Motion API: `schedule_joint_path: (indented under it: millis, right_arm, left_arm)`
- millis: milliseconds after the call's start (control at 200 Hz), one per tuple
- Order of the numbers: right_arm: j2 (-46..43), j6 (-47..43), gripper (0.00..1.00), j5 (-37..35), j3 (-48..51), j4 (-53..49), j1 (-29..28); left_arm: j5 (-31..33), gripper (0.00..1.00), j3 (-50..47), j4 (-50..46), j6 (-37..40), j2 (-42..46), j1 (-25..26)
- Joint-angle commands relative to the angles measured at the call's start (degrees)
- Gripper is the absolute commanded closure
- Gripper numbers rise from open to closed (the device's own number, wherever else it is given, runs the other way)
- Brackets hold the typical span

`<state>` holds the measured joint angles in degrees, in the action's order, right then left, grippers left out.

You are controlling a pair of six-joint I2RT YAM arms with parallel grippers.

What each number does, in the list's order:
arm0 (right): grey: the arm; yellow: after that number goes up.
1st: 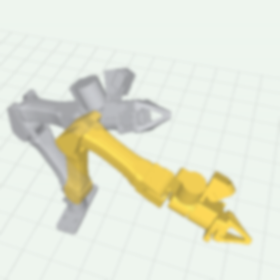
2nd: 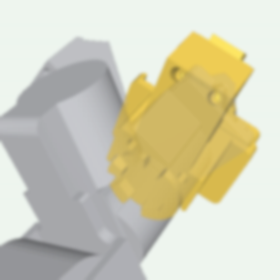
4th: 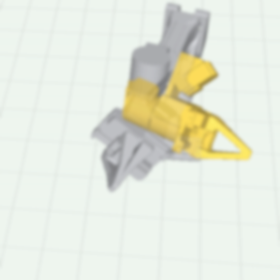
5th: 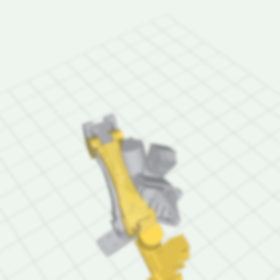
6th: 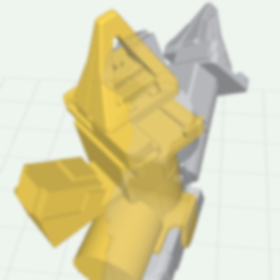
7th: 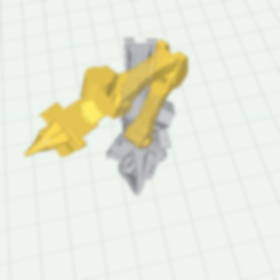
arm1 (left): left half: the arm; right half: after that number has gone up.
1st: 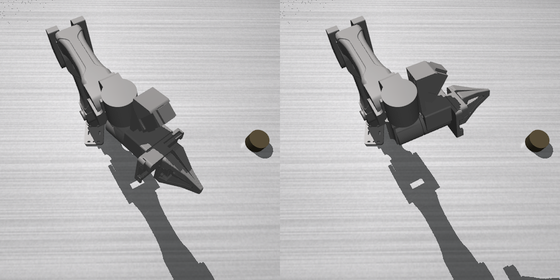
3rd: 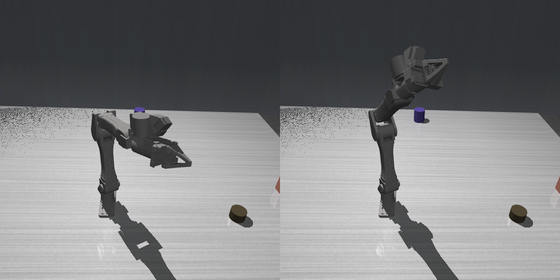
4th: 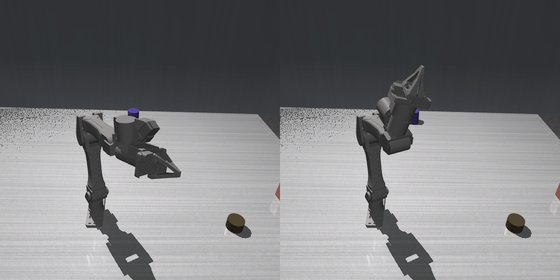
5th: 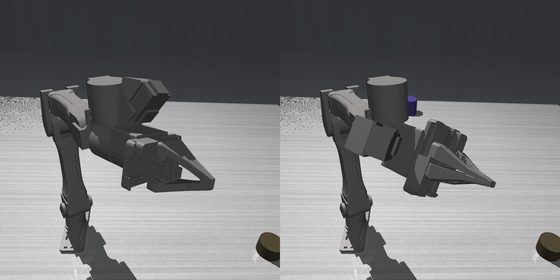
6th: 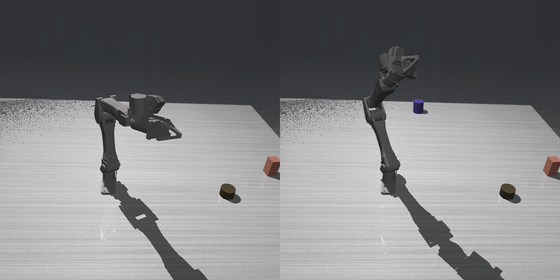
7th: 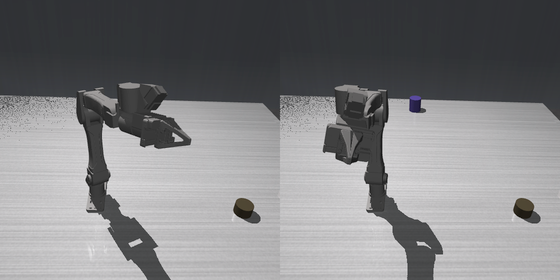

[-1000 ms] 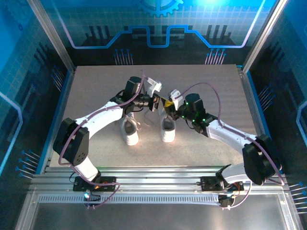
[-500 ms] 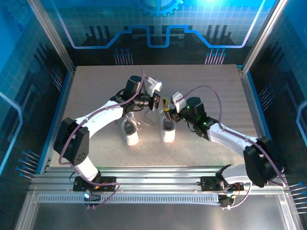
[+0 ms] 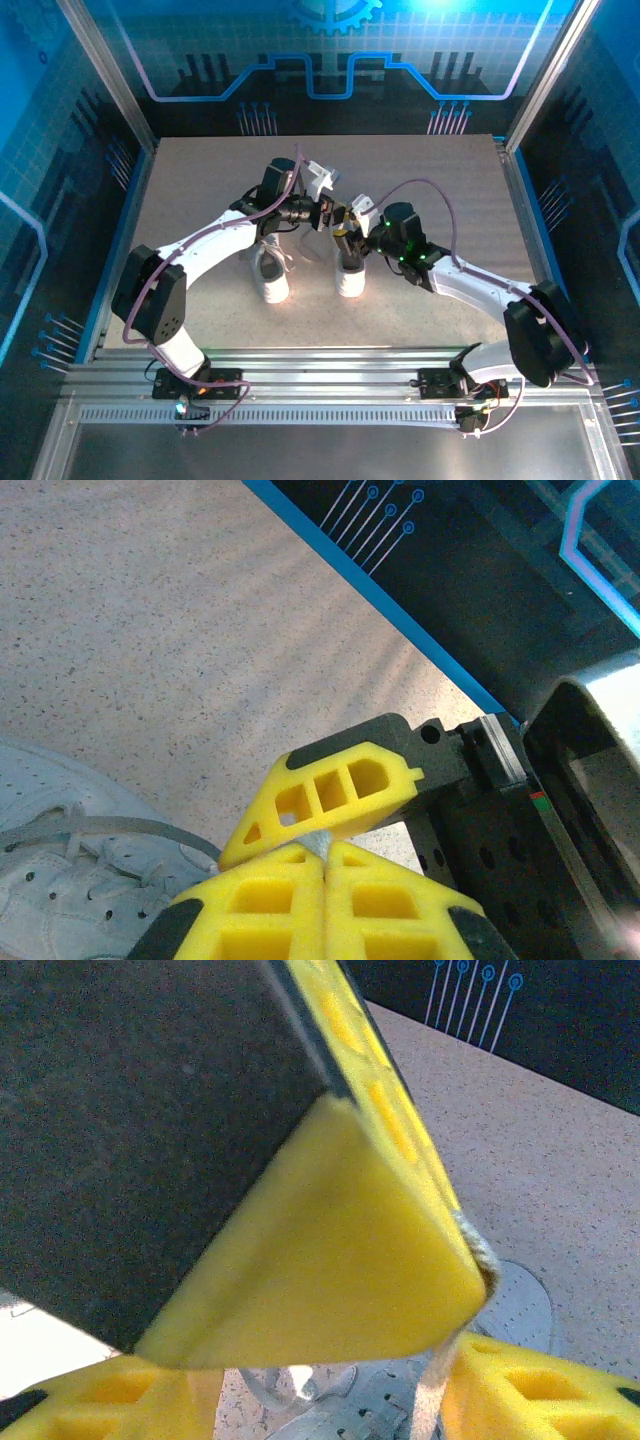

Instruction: Tie the shoes

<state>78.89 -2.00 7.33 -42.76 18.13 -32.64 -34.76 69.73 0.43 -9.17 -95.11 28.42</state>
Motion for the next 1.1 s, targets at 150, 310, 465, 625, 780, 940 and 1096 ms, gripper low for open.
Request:
schedule_joint_path:
  millis: [150,310,465,625,780,940,1096]
  right_arm:
    - [0.5,-0.2,0.46,-1.4,-3.1,2.4,-0.7]
    - [0.6,-1.0,0.79,-2.0,-3.7,2.7,-0.7]
    - [0.4,-1.9,1.0,-2.0,-3.9,1.5,-0.7]
    - [0.1,-2.3,1.0,-1.9,-3.6,0.3,-0.7]
    - [-0.4,-2.5,1.0,-1.8,-3.5,-0.2,-0.7]
    - [-0.5,-2.2,1.0,-2.0,-3.9,-1.5,-0.5]
    - [-0.8,-1.7,1.0,-2.4,-4.0,-2.4,-0.2]
  left_arm:
    - [-0.7,0.99,1.9,-0.1,-0.9,0.1,-0.3]
    - [-0.7,0.97,1.8,-0.4,-0.6,0.0,-0.3]
    - [-0.5,0.94,2.1,-0.9,0.0,0.1,-0.6]
    - [-1.0,0.85,2.5,-0.8,0.4,-0.1,-1.4]
    - [-1.3,0.62,2.8,-0.4,1.8,0.5,-2.5]
    - [1.6,0.49,3.1,-3.5,2.6,1.4,-6.3]
    - [10.8,0.48,6.5,-15.8,10.6,-1.4,-8.3]
